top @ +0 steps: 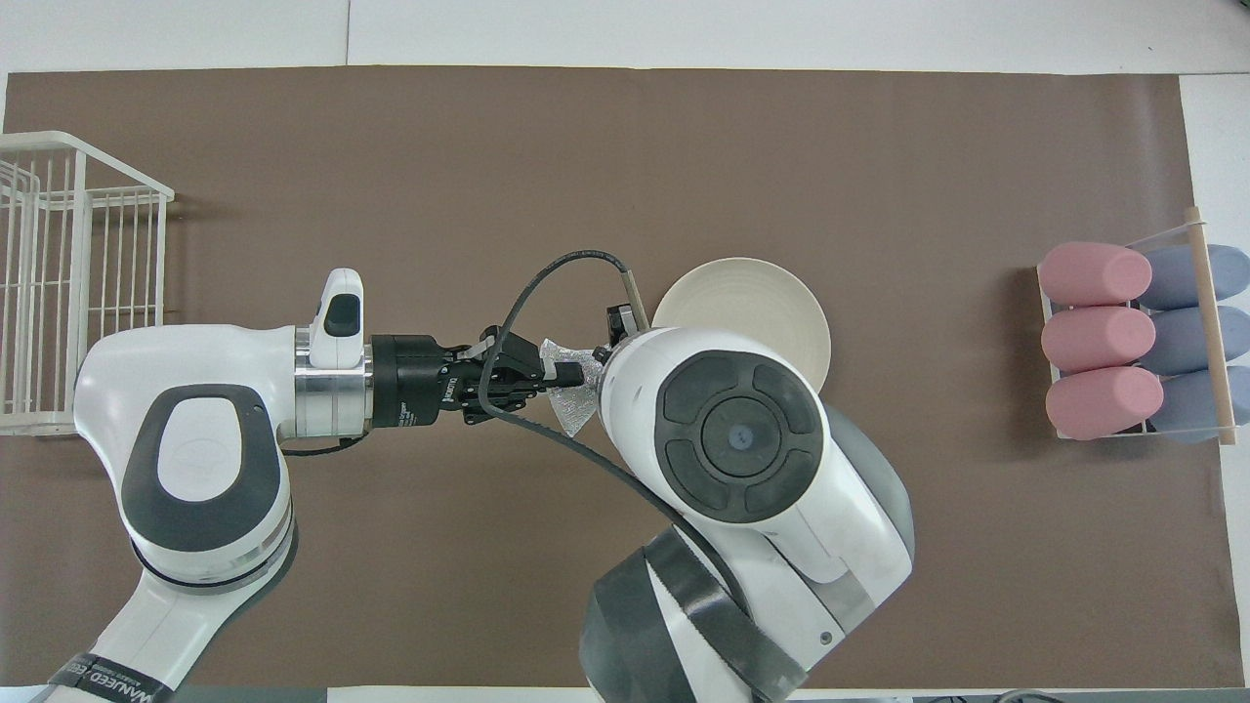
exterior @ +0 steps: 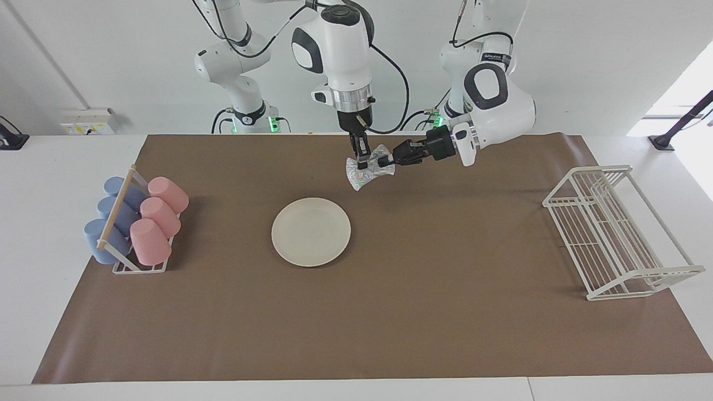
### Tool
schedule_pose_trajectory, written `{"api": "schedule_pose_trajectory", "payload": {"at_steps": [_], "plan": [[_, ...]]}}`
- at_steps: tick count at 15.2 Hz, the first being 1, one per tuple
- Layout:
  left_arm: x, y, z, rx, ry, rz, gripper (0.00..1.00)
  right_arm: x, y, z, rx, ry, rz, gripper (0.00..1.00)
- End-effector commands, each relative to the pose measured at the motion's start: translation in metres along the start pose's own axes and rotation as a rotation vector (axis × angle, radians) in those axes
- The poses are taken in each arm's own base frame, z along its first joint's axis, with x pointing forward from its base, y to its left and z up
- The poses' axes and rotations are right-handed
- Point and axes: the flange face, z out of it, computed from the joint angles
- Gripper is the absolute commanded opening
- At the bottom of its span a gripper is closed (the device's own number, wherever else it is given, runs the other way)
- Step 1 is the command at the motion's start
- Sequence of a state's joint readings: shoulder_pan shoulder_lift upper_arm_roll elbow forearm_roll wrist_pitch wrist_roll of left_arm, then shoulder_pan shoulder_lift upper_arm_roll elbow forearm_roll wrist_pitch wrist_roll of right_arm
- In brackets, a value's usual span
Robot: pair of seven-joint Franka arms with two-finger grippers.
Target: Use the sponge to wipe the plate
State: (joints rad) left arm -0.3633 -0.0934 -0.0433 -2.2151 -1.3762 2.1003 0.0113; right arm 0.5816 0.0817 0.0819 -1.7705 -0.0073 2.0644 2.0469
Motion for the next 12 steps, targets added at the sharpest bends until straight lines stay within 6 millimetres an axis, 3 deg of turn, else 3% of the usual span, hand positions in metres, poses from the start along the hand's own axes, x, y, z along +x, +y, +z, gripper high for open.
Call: {"api": "schedule_pose_trajectory", "payload": {"at_steps": [1,2,3,4,7,9,12], "plan": [[0.0,0.007,0.004,-0.015,-0.001,-0.021,0.0,0.015,-0.008,-0.007,0.018,0.013,0.006,0.27],[0.0,0.008,0.002,-0.017,0.002,-0.022,0.0,0.021,-0.007,-0.012,0.023,0.013,-0.013,0.57],[0.0,0.008,0.001,-0.018,0.002,-0.025,0.0,0.031,-0.009,-0.015,0.026,0.017,-0.019,0.93],[0.001,0.008,-0.001,-0.018,0.003,-0.031,0.0,0.046,-0.013,-0.023,0.038,0.02,-0.021,1.0],[0.004,0.007,-0.008,-0.013,0.005,-0.038,0.0,0.07,-0.016,-0.04,0.053,0.025,-0.148,1.0],[0.005,0.006,-0.013,0.042,0.017,-0.027,0.0,0.103,-0.017,-0.048,0.013,0.052,-0.333,1.0],[0.018,0.006,-0.041,0.078,0.028,-0.033,0.0,0.16,-0.022,-0.062,-0.031,0.068,-0.607,1.0]]}}
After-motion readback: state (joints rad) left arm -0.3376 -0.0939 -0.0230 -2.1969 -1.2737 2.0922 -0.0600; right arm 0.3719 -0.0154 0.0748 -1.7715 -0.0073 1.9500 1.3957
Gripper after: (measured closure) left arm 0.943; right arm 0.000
